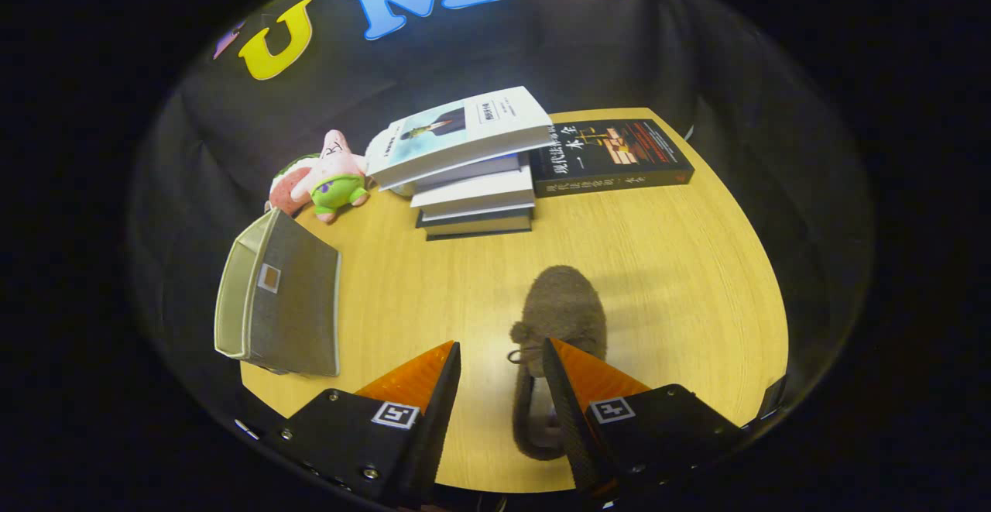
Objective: Open the storage box then place both shoes into the box .Put the left shoe in first, then the right shoe, with the right side of both shoes facing outward in a uniform manner.
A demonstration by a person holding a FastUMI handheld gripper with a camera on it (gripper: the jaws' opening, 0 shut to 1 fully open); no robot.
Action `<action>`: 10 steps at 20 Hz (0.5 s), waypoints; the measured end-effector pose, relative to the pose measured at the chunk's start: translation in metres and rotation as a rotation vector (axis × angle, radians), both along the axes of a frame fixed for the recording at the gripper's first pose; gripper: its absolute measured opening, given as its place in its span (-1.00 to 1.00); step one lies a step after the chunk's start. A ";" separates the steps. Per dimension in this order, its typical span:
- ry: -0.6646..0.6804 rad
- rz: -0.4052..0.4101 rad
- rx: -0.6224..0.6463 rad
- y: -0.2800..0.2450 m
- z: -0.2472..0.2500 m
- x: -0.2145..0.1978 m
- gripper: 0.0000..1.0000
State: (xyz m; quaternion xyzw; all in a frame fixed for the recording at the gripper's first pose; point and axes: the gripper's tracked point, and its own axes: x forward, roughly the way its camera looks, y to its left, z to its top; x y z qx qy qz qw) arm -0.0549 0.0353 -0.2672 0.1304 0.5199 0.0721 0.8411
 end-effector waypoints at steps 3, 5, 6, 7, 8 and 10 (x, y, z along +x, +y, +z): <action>0.031 -0.016 -0.026 -0.023 -0.017 -0.014 0.31; 0.051 -0.010 -0.051 -0.034 -0.030 -0.024 0.30; 0.068 -0.008 -0.056 -0.037 -0.037 -0.028 0.31; 0.083 -0.008 -0.055 -0.038 -0.041 -0.030 0.31; 0.096 -0.008 -0.058 -0.041 -0.048 -0.030 0.31; 0.118 -0.004 -0.073 -0.046 -0.060 -0.028 0.31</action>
